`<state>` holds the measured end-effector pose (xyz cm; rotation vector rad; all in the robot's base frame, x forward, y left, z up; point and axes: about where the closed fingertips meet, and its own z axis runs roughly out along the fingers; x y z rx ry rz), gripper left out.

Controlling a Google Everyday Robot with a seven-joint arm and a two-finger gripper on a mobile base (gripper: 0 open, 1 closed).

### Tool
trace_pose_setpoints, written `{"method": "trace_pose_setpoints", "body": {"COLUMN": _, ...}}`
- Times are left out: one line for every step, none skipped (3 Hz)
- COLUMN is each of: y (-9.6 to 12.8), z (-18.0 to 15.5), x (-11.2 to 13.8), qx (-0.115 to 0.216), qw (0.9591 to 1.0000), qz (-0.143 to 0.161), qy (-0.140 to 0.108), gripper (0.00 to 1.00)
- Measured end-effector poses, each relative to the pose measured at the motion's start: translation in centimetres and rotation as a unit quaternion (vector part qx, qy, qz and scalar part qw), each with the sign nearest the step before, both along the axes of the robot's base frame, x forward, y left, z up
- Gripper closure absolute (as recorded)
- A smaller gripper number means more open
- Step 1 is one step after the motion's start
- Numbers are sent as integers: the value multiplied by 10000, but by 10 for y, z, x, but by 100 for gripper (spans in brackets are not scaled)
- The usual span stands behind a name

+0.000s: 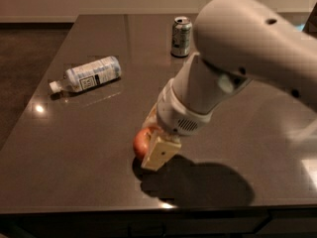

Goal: Move apple near 7up can

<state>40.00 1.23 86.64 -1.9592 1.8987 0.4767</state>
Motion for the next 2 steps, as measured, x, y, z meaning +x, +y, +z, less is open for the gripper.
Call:
{"method": "trace_pose_setpoints", "body": {"y": -31, "z": 21, "x": 57, "qx": -101, "qw": 9983, "qz": -573, "qy": -100, "gripper": 100}}
{"method": "trace_pose_setpoints", "body": {"y": -60, "z": 38, "x": 103, "qx": -154, "qw": 9942, "qz": -1056, "qy": -159, "gripper": 100}}
